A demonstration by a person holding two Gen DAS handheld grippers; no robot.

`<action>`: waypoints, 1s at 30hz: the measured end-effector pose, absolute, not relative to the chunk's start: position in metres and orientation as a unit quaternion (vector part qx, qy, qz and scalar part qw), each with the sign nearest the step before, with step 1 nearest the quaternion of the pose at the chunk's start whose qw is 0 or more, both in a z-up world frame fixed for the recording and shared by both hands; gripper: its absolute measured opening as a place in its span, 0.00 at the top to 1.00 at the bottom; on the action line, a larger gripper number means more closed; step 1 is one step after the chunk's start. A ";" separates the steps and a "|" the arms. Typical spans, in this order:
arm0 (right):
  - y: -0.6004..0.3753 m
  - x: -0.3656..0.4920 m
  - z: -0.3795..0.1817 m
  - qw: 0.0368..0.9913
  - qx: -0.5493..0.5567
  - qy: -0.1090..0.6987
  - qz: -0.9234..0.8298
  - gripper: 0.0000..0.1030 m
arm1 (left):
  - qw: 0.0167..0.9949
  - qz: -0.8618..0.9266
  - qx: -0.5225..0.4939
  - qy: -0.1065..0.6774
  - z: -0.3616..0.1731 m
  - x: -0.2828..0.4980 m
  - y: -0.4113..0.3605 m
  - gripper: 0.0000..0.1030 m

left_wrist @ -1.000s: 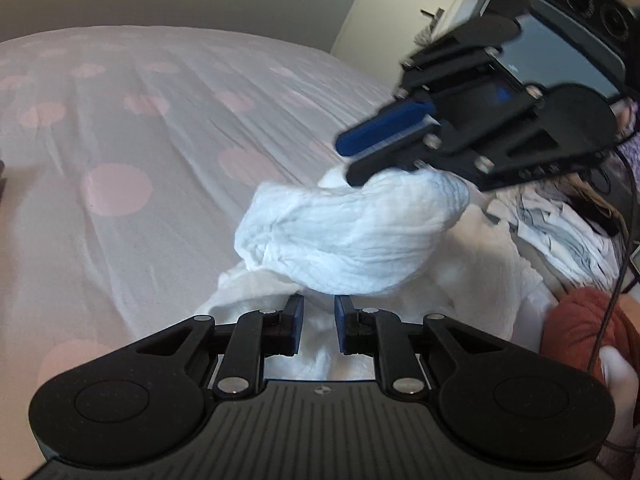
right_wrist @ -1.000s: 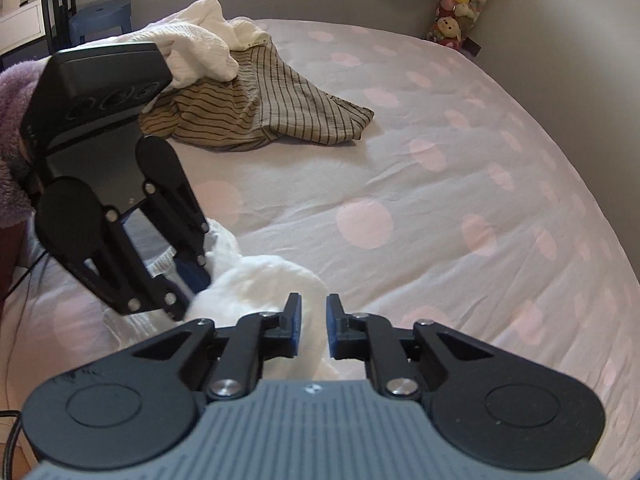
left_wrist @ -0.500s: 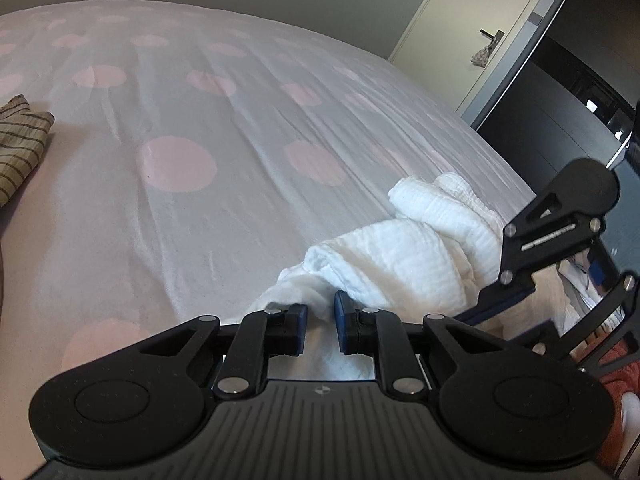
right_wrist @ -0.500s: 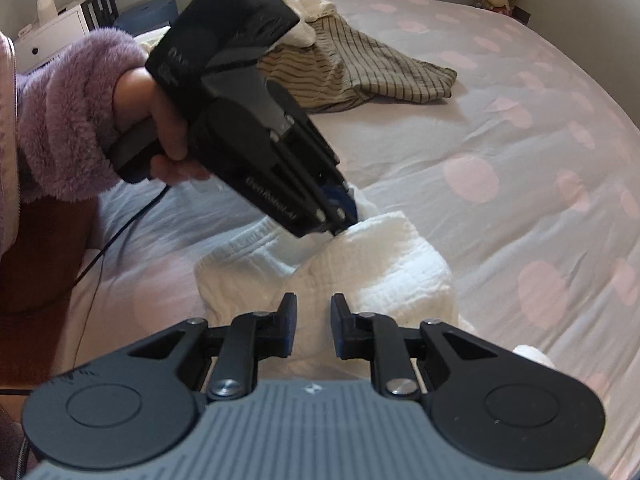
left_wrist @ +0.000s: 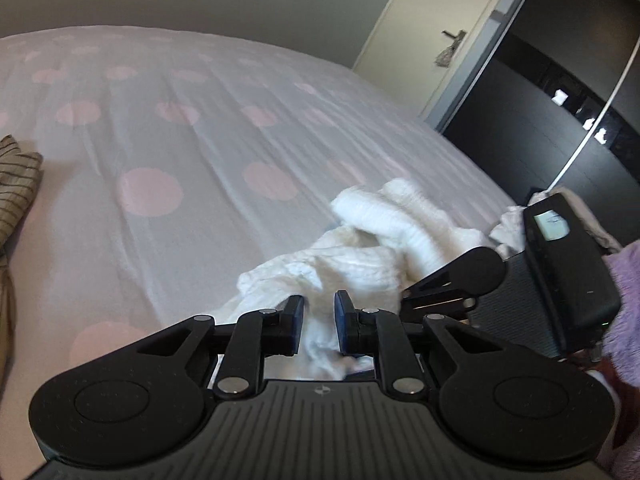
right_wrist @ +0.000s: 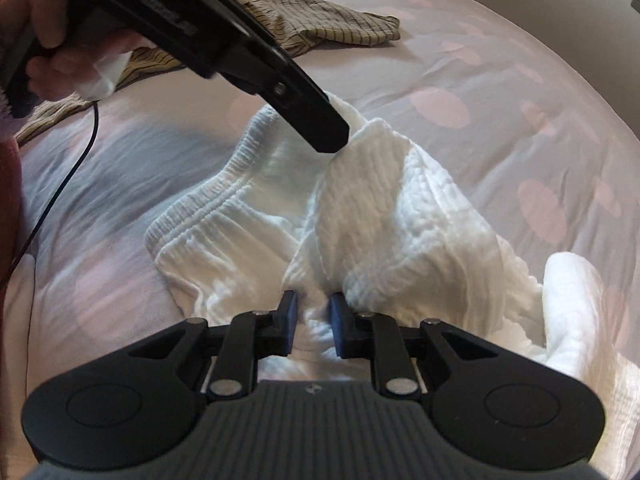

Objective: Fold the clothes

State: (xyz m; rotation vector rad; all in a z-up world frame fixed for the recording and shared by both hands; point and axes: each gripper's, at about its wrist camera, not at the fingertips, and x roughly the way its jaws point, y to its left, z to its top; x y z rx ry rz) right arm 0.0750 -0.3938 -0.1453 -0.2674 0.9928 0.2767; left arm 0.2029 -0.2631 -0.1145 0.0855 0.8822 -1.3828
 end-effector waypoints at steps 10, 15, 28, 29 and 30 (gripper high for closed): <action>-0.387 0.060 -0.143 0.876 -0.110 0.462 0.080 0.78 | 0.705 -0.613 0.023 0.356 -0.103 0.194 -0.265 0.86; -0.386 0.054 -0.140 0.877 -0.099 0.465 0.072 0.73 | 0.759 -0.500 0.044 0.414 -0.122 0.216 -0.245 0.86; -0.391 0.012 -0.092 0.918 -0.103 0.382 0.020 0.70 | 0.698 -0.626 0.033 0.346 -0.105 0.171 -0.271 0.86; -0.393 0.008 -0.086 0.923 -0.103 0.371 0.009 0.70 | 0.693 -0.628 0.044 0.351 -0.110 0.168 -0.277 0.86; -0.395 0.009 -0.083 0.924 -0.104 0.368 -0.006 0.72 | 0.691 -0.628 0.054 0.354 -0.115 0.166 -0.282 0.86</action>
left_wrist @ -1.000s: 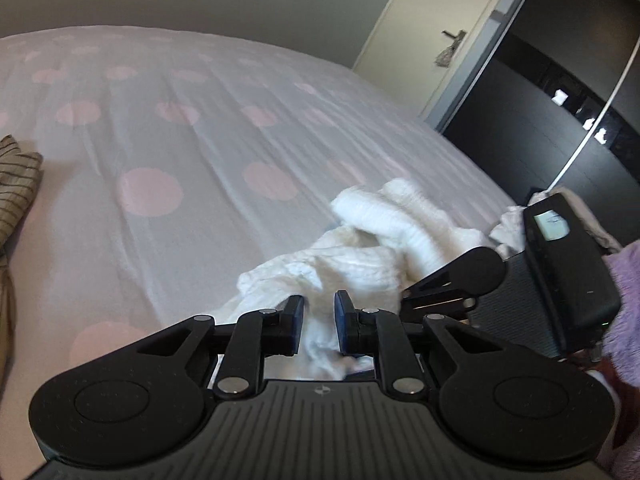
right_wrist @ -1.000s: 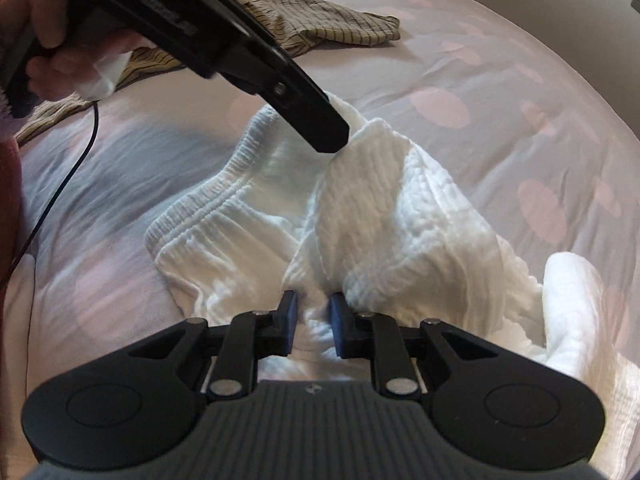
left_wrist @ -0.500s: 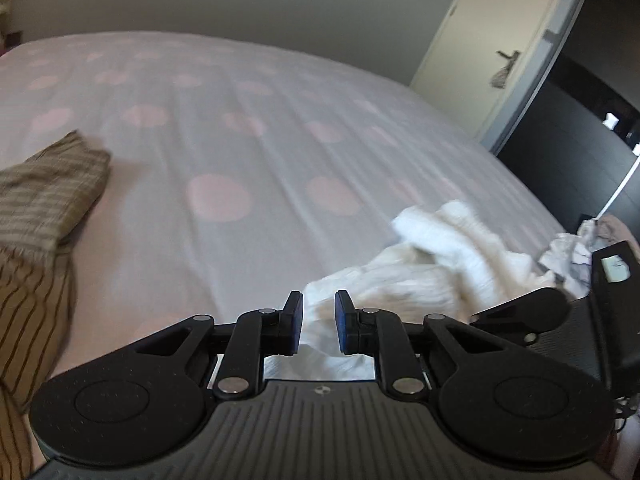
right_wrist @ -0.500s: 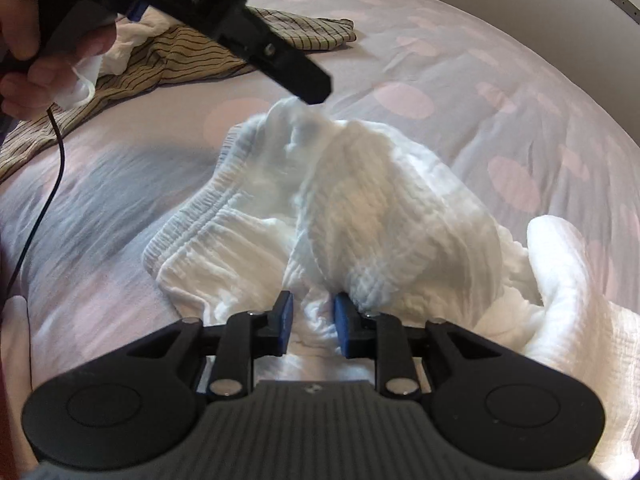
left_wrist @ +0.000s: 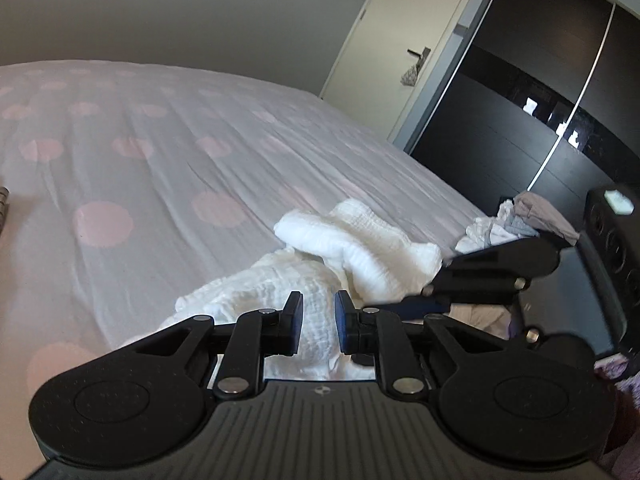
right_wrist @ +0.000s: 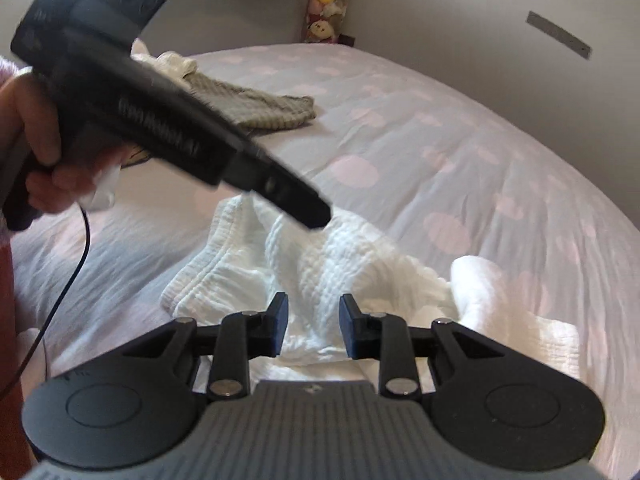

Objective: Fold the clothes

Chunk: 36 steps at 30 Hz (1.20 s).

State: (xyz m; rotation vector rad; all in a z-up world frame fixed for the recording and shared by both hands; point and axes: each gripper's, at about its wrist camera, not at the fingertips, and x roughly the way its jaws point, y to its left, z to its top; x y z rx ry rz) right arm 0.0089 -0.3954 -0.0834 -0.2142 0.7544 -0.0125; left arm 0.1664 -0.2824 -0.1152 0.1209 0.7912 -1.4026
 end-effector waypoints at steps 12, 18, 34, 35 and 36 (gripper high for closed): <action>-0.425 0.078 -0.132 0.912 -0.071 0.392 -0.097 0.82 | 0.746 -0.523 0.088 0.402 -0.154 0.194 -0.293 0.86; -0.432 0.094 -0.150 0.909 -0.075 0.397 -0.104 0.82 | 0.735 -0.523 0.105 0.419 -0.163 0.197 -0.298 0.87; -0.489 -0.015 -0.084 0.916 -0.006 0.352 -0.191 0.64 | 0.769 -0.513 0.064 0.375 -0.127 0.190 -0.265 0.82; -0.503 -0.026 -0.083 0.910 0.012 0.355 -0.215 0.63 | 0.776 -0.503 0.059 0.376 -0.125 0.192 -0.262 0.81; -0.519 -0.037 -0.082 0.901 0.033 0.358 -0.241 0.63 | 0.783 -0.492 0.053 0.378 -0.124 0.194 -0.258 0.80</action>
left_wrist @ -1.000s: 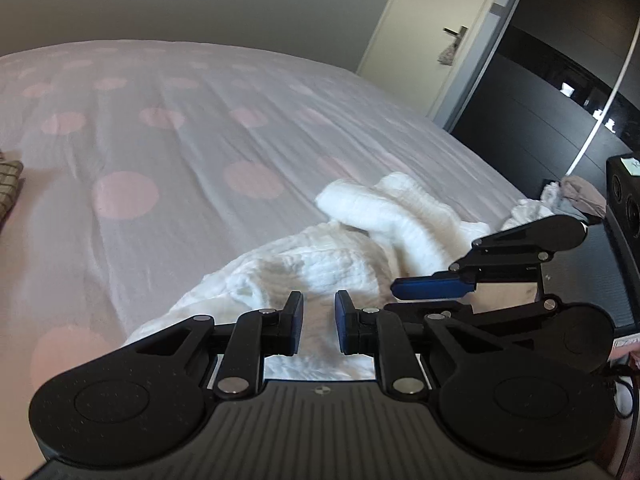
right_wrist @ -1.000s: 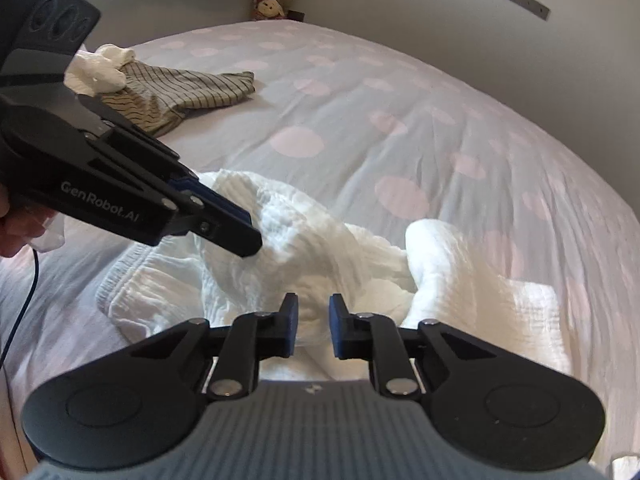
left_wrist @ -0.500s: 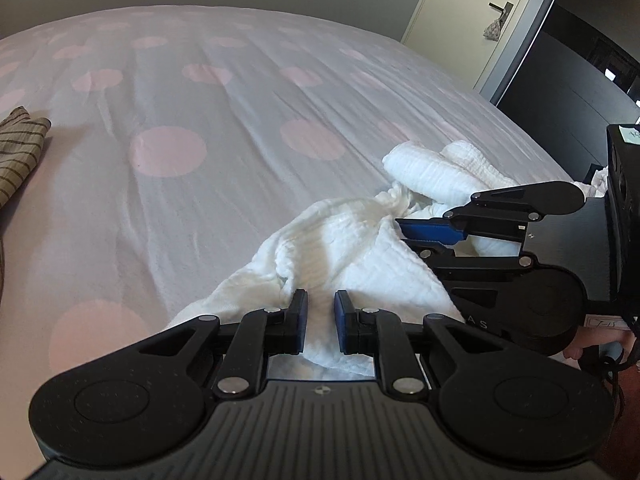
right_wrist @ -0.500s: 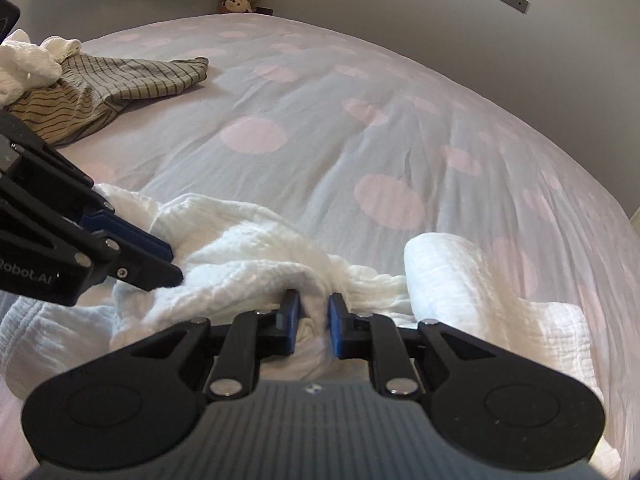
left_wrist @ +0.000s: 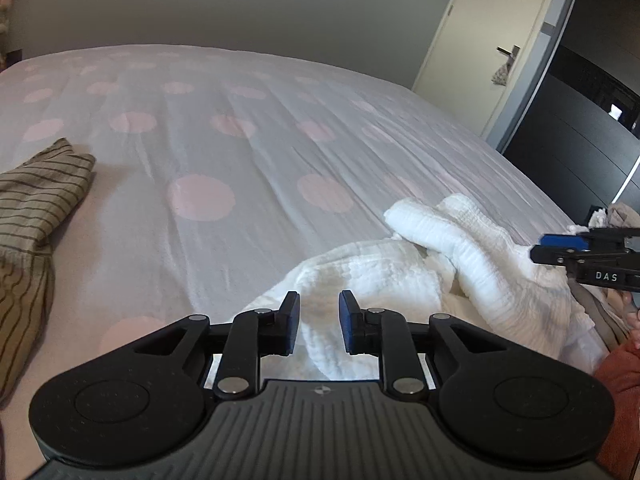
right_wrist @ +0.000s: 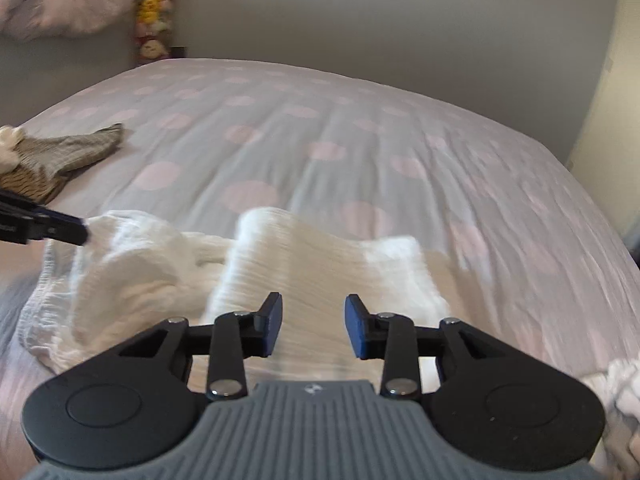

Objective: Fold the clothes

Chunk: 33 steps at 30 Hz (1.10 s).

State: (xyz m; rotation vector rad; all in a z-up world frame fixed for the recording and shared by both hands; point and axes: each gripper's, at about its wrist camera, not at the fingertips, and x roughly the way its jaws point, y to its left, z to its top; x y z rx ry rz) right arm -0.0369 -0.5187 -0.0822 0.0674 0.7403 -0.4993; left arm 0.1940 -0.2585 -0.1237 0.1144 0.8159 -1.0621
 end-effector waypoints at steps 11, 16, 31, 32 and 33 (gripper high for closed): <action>-0.618 -0.116 -0.113 0.807 0.339 0.332 -0.352 0.56 | 0.812 -0.406 0.009 0.419 -0.128 0.198 -0.227 0.80; -0.616 -0.110 -0.126 0.804 0.387 0.303 -0.335 0.88 | 0.814 -0.381 -0.039 0.437 -0.129 0.192 -0.206 0.80; -0.484 -0.042 -0.031 0.932 0.273 0.191 -0.145 0.91 | 0.817 -0.359 -0.129 0.433 -0.121 0.176 -0.172 0.80; -0.475 -0.036 -0.029 0.935 0.272 0.186 -0.128 0.91 | 0.817 -0.358 -0.132 0.432 -0.121 0.174 -0.170 0.80; -0.465 -0.029 -0.027 0.938 0.271 0.185 -0.109 0.91 | 0.818 -0.356 -0.137 0.431 -0.121 0.174 -0.168 0.80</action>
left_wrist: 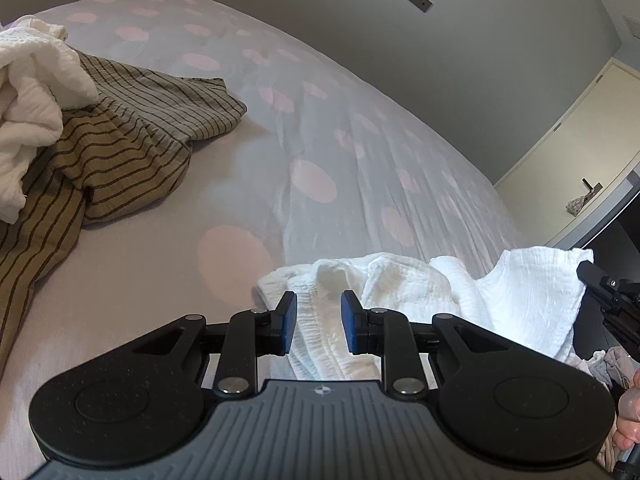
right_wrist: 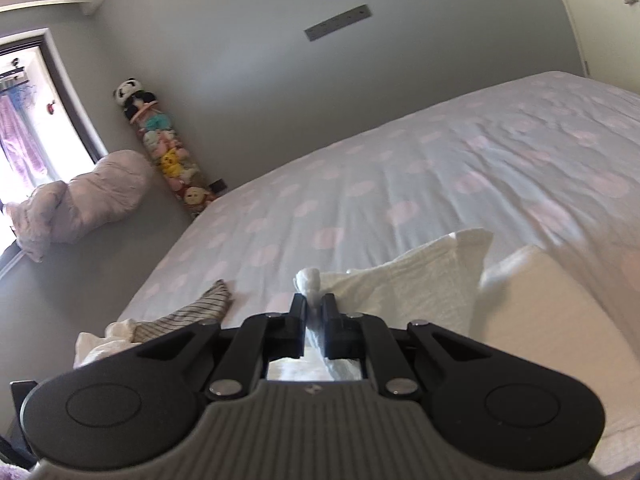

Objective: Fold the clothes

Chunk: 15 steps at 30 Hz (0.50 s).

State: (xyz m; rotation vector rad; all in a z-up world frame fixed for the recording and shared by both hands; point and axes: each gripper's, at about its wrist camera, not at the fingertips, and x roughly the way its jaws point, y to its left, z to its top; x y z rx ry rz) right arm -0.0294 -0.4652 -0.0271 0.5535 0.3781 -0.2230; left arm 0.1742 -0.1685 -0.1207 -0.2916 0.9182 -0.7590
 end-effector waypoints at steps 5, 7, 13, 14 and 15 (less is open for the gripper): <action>-0.412 -0.002 -0.031 0.945 0.253 0.210 -0.009 0.91 | 0.818 -0.338 -0.167 0.435 -0.124 0.179 -0.159 0.80; -0.390 0.007 -0.039 0.943 0.238 0.232 0.025 0.91 | 0.818 -0.331 -0.177 0.436 -0.126 0.181 -0.155 0.80; -0.357 0.028 -0.087 0.918 0.232 0.319 0.049 0.91 | 0.816 -0.323 -0.192 0.440 -0.128 0.184 -0.150 0.80; -0.354 0.031 -0.094 0.913 0.233 0.330 0.048 0.91 | 0.815 -0.324 -0.192 0.441 -0.128 0.184 -0.150 0.80; -0.353 0.032 -0.100 0.910 0.234 0.339 0.050 0.91 | 0.814 -0.325 -0.192 0.442 -0.129 0.184 -0.151 0.80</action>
